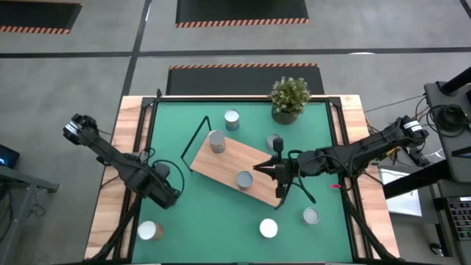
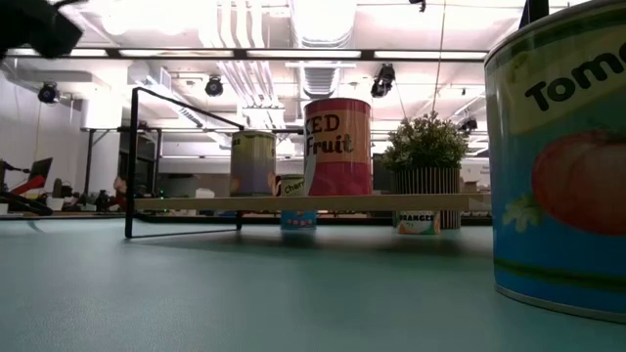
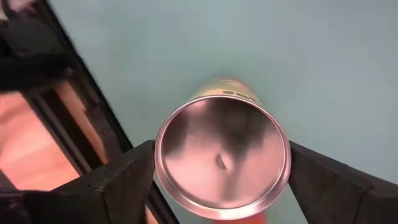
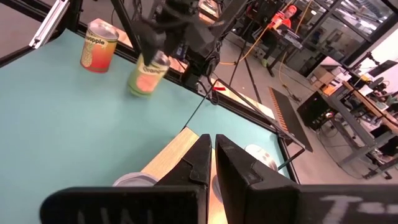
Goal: Pick and place cans onto a shelf
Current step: Put the large canned oranges on the shelf
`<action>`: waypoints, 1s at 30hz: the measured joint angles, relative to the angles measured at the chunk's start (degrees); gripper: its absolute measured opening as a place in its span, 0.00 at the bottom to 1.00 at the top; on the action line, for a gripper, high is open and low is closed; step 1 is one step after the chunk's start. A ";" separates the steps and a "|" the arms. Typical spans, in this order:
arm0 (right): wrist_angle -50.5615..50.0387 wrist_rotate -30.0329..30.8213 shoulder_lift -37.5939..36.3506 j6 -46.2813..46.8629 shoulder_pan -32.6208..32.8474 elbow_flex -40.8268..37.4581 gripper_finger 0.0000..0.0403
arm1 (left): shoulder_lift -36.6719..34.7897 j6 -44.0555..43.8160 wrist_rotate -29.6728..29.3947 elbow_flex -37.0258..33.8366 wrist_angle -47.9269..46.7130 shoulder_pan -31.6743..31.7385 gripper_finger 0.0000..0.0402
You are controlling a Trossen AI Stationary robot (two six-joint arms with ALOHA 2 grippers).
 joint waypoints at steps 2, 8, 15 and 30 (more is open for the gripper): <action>0.00 0.00 0.00 -0.05 0.00 0.00 0.03 | 0.11 1.39 1.04 3.06 0.32 0.02 0.78; 0.00 0.00 0.00 -0.28 -0.01 0.00 0.03 | 3.89 8.20 0.98 15.36 1.03 0.02 0.78; 0.02 0.00 0.00 -0.28 0.00 0.00 0.03 | 14.78 21.39 -6.92 31.54 -4.01 1.59 0.78; 0.03 0.02 -0.02 -0.31 -0.02 0.00 0.03 | 23.89 32.51 -24.96 46.01 -14.12 9.54 0.78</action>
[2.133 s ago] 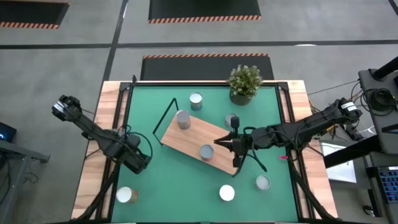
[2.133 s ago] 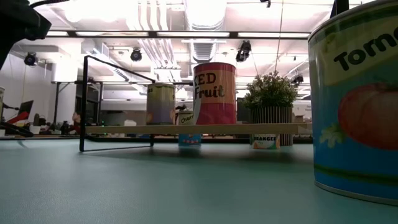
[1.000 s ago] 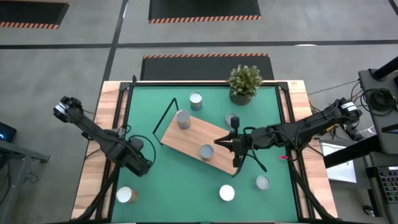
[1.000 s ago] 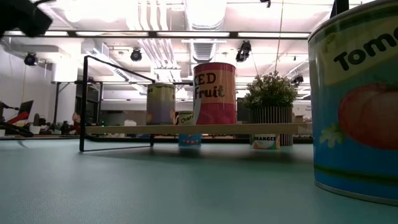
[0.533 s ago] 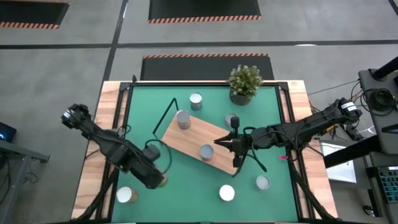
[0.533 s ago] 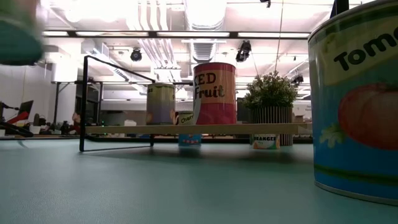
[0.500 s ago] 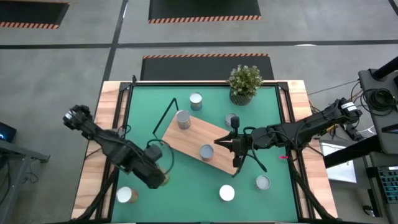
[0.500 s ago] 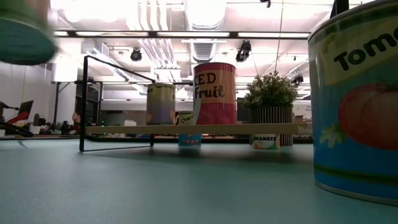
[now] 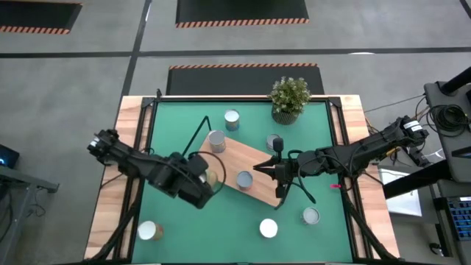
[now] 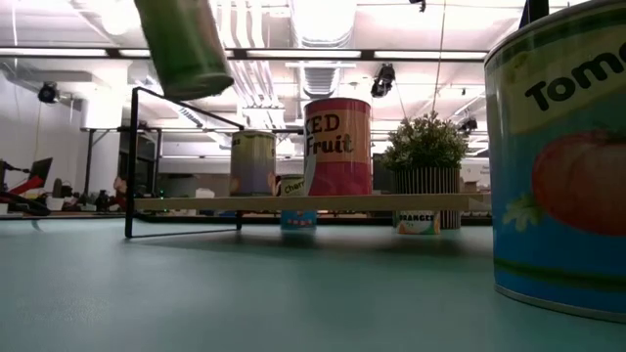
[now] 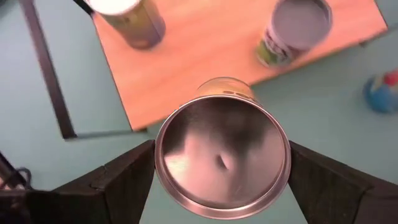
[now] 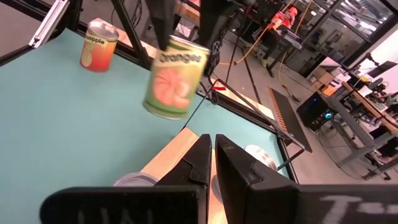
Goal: Pick and place cans onto a shelf
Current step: Put the large canned oranges on the shelf
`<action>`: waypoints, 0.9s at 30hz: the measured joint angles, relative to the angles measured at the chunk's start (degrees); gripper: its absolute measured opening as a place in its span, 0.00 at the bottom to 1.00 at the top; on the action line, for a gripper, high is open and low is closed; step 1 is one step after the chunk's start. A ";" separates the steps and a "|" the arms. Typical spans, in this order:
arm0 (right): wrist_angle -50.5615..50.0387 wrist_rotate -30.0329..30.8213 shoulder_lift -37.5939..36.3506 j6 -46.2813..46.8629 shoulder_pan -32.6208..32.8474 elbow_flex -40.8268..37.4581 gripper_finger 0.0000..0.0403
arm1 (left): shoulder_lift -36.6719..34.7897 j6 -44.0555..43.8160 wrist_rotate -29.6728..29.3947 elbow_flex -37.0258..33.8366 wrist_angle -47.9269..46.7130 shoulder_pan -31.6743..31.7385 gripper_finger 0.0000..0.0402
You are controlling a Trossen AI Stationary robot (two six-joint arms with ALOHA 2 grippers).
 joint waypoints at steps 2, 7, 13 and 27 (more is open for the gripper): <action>0.01 0.00 0.00 0.00 0.00 0.00 0.03 | 0.00 2.09 -0.10 -0.37 0.40 1.32 0.78; 0.00 0.00 0.00 0.02 0.00 0.00 0.03 | 0.25 7.30 -0.13 -2.36 2.87 5.02 0.78; -0.01 0.00 0.00 0.02 0.00 0.00 0.03 | 0.44 11.29 -0.11 -6.25 4.61 9.22 0.78; -0.27 0.02 0.00 -0.04 0.00 0.02 0.03 | 0.98 18.58 4.10 -12.77 11.28 14.35 0.78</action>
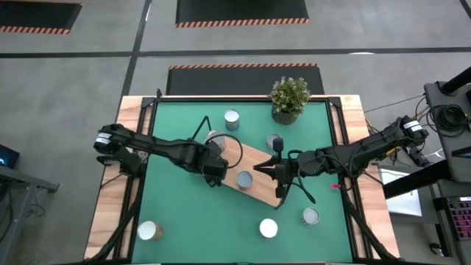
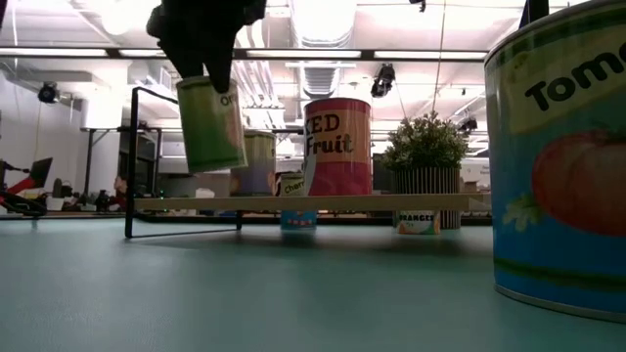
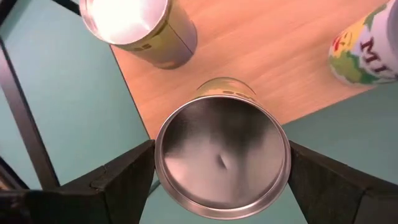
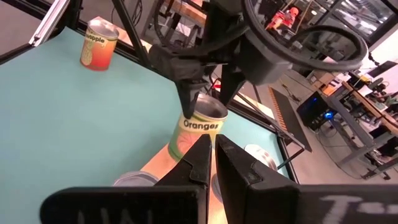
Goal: Pick and place cans onto a shelf
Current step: Put the large canned oranges on the shelf
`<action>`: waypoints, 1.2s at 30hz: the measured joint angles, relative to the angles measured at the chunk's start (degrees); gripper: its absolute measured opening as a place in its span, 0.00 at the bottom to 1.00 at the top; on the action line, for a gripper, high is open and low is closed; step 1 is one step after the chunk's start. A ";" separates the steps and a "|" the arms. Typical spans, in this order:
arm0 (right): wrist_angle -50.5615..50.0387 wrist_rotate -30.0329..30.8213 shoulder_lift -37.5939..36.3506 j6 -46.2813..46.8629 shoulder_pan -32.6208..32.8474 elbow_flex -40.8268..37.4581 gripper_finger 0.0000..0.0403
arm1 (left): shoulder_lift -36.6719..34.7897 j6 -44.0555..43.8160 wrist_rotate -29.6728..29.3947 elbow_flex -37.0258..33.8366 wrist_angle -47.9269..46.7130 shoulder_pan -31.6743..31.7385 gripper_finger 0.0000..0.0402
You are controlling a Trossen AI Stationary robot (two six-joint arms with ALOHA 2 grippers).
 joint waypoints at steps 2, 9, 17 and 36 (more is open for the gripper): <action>-0.13 0.00 0.00 -0.02 0.01 0.00 0.03 | 0.09 4.74 0.35 -0.06 0.36 0.11 0.78; -0.46 0.42 0.00 0.00 0.00 0.00 0.03 | 0.09 26.96 0.48 -0.41 0.64 0.13 0.78; -0.65 0.44 0.00 -0.02 0.00 0.02 0.03 | 0.10 51.88 0.87 -2.61 4.17 0.06 0.78; -0.65 0.44 0.00 -0.11 0.00 0.04 0.03 | -0.07 59.05 5.22 -3.74 9.00 3.44 0.83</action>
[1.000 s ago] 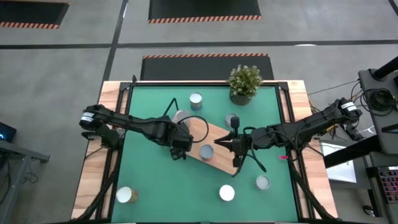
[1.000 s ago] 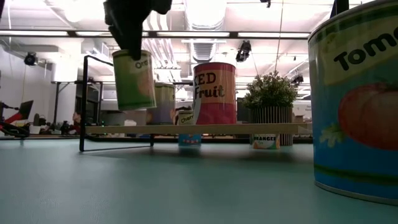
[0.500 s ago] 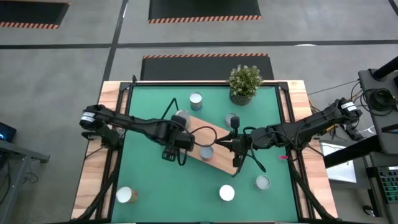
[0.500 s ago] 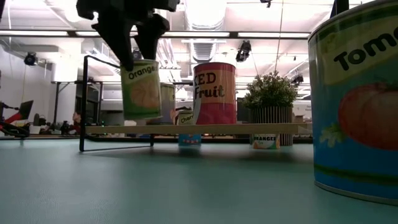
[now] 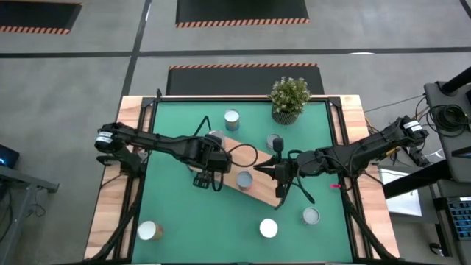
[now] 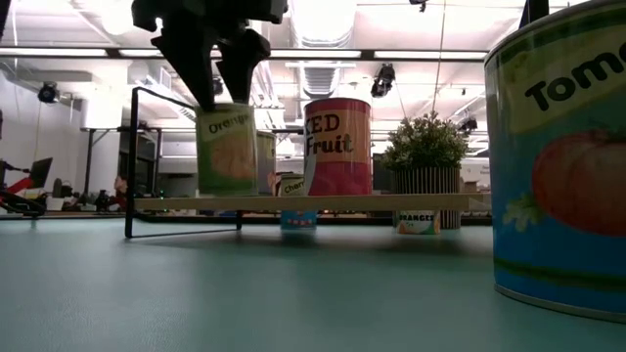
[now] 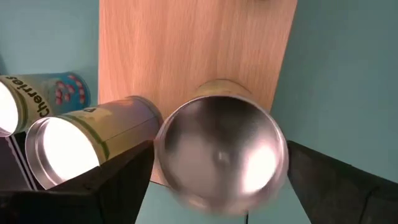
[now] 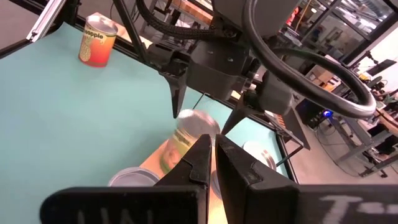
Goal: Pick and place cans onto a shelf
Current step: Put the large canned oranges on the shelf
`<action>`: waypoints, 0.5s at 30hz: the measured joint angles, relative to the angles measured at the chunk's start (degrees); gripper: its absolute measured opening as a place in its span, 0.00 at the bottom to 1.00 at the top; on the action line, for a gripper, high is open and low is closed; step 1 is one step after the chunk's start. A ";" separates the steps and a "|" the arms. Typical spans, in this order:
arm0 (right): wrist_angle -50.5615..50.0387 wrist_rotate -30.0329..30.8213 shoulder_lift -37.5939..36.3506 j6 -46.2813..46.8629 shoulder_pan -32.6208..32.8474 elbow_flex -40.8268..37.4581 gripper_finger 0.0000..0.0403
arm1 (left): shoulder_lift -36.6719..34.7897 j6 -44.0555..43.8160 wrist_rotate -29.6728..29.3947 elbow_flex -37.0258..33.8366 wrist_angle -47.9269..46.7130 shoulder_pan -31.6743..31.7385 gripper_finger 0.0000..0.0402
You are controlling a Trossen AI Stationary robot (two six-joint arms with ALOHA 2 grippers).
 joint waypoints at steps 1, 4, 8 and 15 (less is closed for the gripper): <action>0.00 0.00 0.00 0.00 0.00 0.00 0.03 | 0.00 0.00 0.00 0.00 0.00 0.02 0.84; 0.00 0.00 0.00 0.00 0.00 0.00 0.03 | 0.00 0.00 -0.01 0.00 0.00 0.08 0.84; 0.00 0.00 0.00 0.00 0.00 0.00 0.03 | 0.00 0.00 -0.01 0.15 -0.19 0.08 0.84; 0.00 0.00 0.00 0.00 0.00 0.00 0.03 | -0.60 -2.08 0.05 4.25 -1.48 -1.45 0.82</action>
